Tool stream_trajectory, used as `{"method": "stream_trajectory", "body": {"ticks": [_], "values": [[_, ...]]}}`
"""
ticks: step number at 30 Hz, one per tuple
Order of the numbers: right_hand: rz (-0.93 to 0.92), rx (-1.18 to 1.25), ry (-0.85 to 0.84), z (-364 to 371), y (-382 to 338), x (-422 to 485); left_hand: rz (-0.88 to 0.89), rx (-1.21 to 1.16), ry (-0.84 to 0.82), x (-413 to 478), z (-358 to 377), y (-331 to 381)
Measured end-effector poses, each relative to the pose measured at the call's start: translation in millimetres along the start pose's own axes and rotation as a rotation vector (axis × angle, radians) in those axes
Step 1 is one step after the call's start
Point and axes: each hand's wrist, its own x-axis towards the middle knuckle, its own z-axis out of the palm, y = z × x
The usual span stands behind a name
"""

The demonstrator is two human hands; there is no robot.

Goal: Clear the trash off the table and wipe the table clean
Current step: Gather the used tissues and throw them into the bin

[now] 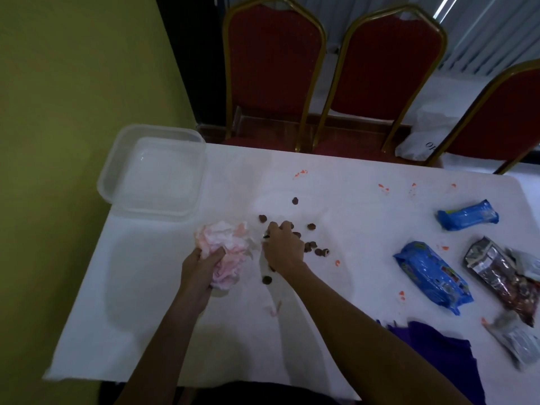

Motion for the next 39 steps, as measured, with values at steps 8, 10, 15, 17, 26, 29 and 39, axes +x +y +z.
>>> {"method": "stream_trajectory", "body": {"ticks": [8, 10, 15, 17, 26, 29, 39], "values": [[-0.045, 0.151, 0.172, -4.1, 2.1, -8.1, 0.008, 0.031, 0.006, -16.4, -2.3, -6.8], [-0.015, 0.324, 0.222, -11.2, 6.0, -14.4, 0.016, 0.064, -0.009, -21.4, -0.9, -3.6], [-0.028, 0.597, 0.220, -20.3, 8.6, -55.8, 0.080, 0.218, -0.068, -35.6, 19.4, 12.0], [-0.061, 0.640, 0.198, -19.7, 2.7, -72.4, 0.100, 0.294, -0.046, -41.1, 33.3, 15.7], [-0.119, 0.792, 0.100, -14.3, -12.1, -112.4, 0.158, 0.298, -0.049, -70.0, 40.8, 16.3], [-0.167, 0.796, 0.056, -13.8, -12.3, -123.0, 0.153, 0.281, -0.012, -81.4, 33.0, 6.7], [-0.345, 0.661, -0.077, 1.0, -29.5, -163.4, 0.125, 0.108, 0.111, -125.2, -12.0, -31.0]]}}
